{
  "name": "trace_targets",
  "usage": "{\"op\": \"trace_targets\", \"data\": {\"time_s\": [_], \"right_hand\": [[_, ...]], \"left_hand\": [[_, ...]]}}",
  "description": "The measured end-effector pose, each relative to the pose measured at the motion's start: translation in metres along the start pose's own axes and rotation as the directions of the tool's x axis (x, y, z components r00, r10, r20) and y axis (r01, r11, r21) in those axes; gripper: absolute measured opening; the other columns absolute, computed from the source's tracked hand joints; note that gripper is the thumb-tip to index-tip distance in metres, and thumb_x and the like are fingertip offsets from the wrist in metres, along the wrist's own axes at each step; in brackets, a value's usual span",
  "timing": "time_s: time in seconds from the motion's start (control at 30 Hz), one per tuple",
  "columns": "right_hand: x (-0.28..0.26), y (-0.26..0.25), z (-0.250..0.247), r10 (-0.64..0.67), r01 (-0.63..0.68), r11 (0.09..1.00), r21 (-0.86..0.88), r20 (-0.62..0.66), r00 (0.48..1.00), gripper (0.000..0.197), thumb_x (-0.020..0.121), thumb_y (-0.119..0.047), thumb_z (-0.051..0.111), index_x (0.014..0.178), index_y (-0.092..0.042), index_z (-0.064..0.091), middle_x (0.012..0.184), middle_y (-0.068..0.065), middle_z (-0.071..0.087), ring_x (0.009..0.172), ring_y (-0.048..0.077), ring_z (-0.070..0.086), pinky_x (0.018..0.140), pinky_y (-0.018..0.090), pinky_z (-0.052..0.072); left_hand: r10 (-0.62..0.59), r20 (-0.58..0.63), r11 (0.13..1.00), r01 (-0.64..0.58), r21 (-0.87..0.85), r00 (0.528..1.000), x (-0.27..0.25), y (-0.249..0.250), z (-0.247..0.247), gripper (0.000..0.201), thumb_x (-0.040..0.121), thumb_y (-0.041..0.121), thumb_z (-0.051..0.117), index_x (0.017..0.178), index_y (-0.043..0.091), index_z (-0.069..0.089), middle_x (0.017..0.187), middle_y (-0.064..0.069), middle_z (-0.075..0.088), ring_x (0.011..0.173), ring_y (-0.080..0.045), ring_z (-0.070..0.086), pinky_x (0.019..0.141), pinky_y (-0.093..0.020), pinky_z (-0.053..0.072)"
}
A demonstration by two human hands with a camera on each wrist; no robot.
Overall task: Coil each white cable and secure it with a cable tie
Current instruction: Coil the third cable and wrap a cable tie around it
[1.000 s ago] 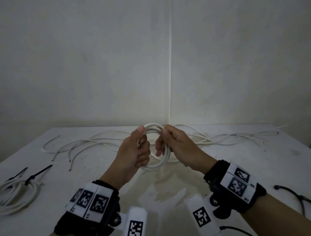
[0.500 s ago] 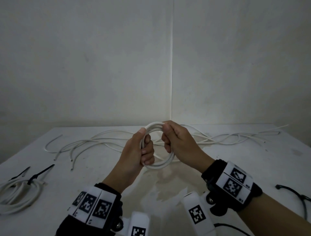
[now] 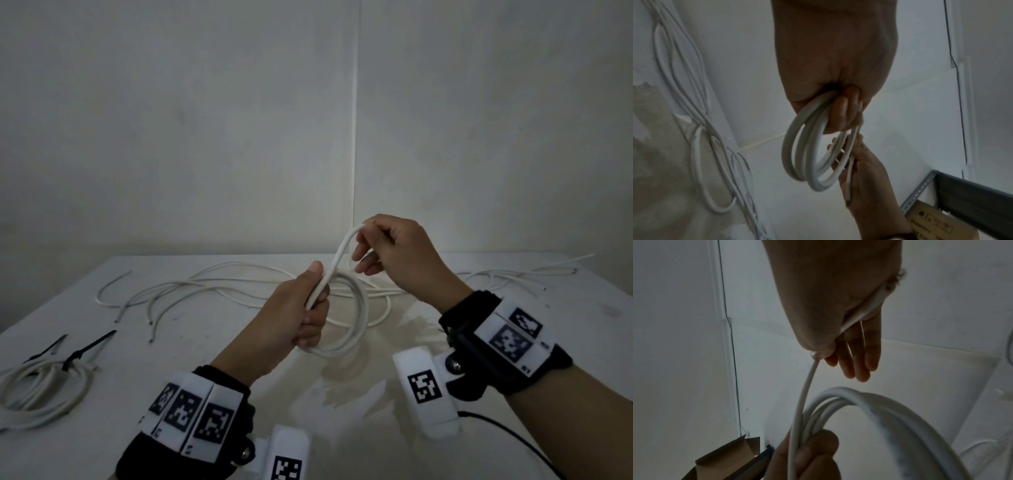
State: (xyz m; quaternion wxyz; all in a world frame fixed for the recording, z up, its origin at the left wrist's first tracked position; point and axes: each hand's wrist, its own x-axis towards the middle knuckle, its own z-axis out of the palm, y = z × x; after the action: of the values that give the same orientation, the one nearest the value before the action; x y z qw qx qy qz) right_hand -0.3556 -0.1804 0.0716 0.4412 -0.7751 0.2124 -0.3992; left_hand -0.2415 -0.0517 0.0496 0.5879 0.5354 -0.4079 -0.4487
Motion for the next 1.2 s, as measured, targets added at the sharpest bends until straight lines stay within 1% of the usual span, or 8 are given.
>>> {"op": "trace_targets", "data": {"time_s": [0.23, 0.4, 0.53, 0.67, 0.87, 0.93, 1.07, 1.2], "right_hand": [[-0.025, 0.006, 0.017, 0.178, -0.226, 0.944, 0.240, 0.207, 0.962, 0.026, 0.099, -0.026, 0.035, 0.092, -0.017, 0.058, 0.075, 0.005, 0.069, 0.066, 0.016, 0.068, 0.059, 0.026, 0.056], [-0.033, 0.015, 0.038, -0.007, -0.007, 0.989, 0.145, 0.096, 0.995, 0.023, 0.100, -0.027, 0.030, 0.102, -0.030, 0.053, 0.063, 0.002, 0.057, 0.051, 0.011, 0.056, 0.052, 0.024, 0.050], [-0.035, 0.020, 0.048, -0.155, 0.154, 0.987, -0.052, -0.031, 0.987, 0.020, 0.098, -0.027, 0.032, 0.087, -0.028, 0.048, 0.059, -0.007, 0.046, 0.051, 0.007, 0.048, 0.054, 0.024, 0.041], [-0.032, 0.021, 0.047, -0.199, 0.180, 0.970, -0.163, -0.105, 0.974, 0.020, 0.098, -0.028, 0.034, 0.089, -0.019, 0.049, 0.060, -0.004, 0.043, 0.057, 0.029, 0.050, 0.054, 0.036, 0.041], [-0.026, 0.022, 0.032, -0.229, 0.217, 0.935, -0.282, -0.010, 0.973, 0.025, 0.098, -0.030, 0.035, 0.097, -0.013, 0.053, 0.058, -0.005, 0.043, 0.048, 0.011, 0.043, 0.052, 0.033, 0.039], [-0.025, 0.024, 0.030, -0.245, 0.245, 0.915, -0.321, 0.041, 0.969, 0.036, 0.095, -0.036, 0.033, 0.100, -0.008, 0.055, 0.058, -0.009, 0.043, 0.048, 0.007, 0.045, 0.049, 0.018, 0.033], [-0.023, 0.023, 0.030, -0.275, 0.283, 0.906, -0.314, 0.070, 0.959, 0.040, 0.090, -0.037, 0.031, 0.098, -0.007, 0.057, 0.055, -0.010, 0.042, 0.050, 0.004, 0.048, 0.048, 0.018, 0.032], [-0.022, 0.024, 0.026, -0.280, 0.296, 0.891, -0.343, 0.098, 0.955, 0.040, 0.092, -0.038, 0.033, 0.096, -0.006, 0.056, 0.057, -0.002, 0.046, 0.051, 0.006, 0.047, 0.049, 0.019, 0.032]], "left_hand": [[0.070, -0.249, 0.974, -0.120, -0.192, 0.966, 0.006, -0.008, 0.001, 0.044, 0.098, 0.038, 0.030, 0.060, 0.015, 0.031, 0.039, 0.007, 0.021, 0.031, -0.005, 0.016, 0.033, -0.015, 0.016], [0.100, -0.323, 0.930, -0.204, -0.305, 0.941, 0.008, -0.004, 0.009, 0.043, 0.097, 0.036, 0.030, 0.059, 0.016, 0.031, 0.038, 0.007, 0.020, 0.030, -0.005, 0.016, 0.033, -0.018, 0.017], [0.099, -0.321, 0.901, -0.222, -0.374, 0.942, 0.009, -0.006, 0.009, 0.044, 0.097, 0.036, 0.030, 0.059, 0.016, 0.031, 0.037, 0.007, 0.022, 0.029, -0.005, 0.018, 0.033, -0.016, 0.019], [0.122, -0.284, 0.922, -0.215, -0.322, 0.951, 0.011, -0.010, 0.008, 0.045, 0.098, 0.035, 0.026, 0.058, 0.014, 0.033, 0.039, 0.004, 0.027, 0.033, -0.009, 0.027, 0.040, -0.021, 0.037], [0.050, -0.135, 0.989, -0.068, -0.129, 0.990, 0.015, -0.003, -0.008, 0.056, 0.097, 0.039, 0.026, 0.057, 0.008, 0.050, 0.046, -0.005, 0.047, 0.050, -0.022, 0.058, 0.063, -0.033, 0.048], [0.027, -0.108, 0.998, -0.032, -0.046, 0.994, 0.014, 0.002, -0.008, 0.056, 0.095, 0.047, 0.031, 0.060, 0.008, 0.052, 0.045, -0.003, 0.044, 0.046, -0.019, 0.054, 0.059, -0.031, 0.049], [0.042, -0.154, 0.997, -0.050, -0.053, 0.987, 0.011, 0.005, 0.003, 0.047, 0.095, 0.045, 0.036, 0.063, 0.011, 0.043, 0.043, 0.005, 0.026, 0.037, -0.010, 0.027, 0.043, -0.023, 0.037], [0.053, -0.109, 0.999, -0.054, -0.001, 0.993, 0.008, 0.005, 0.003, 0.043, 0.094, 0.043, 0.038, 0.068, 0.009, 0.046, 0.043, 0.006, 0.028, 0.038, -0.009, 0.029, 0.045, -0.022, 0.040]]}}
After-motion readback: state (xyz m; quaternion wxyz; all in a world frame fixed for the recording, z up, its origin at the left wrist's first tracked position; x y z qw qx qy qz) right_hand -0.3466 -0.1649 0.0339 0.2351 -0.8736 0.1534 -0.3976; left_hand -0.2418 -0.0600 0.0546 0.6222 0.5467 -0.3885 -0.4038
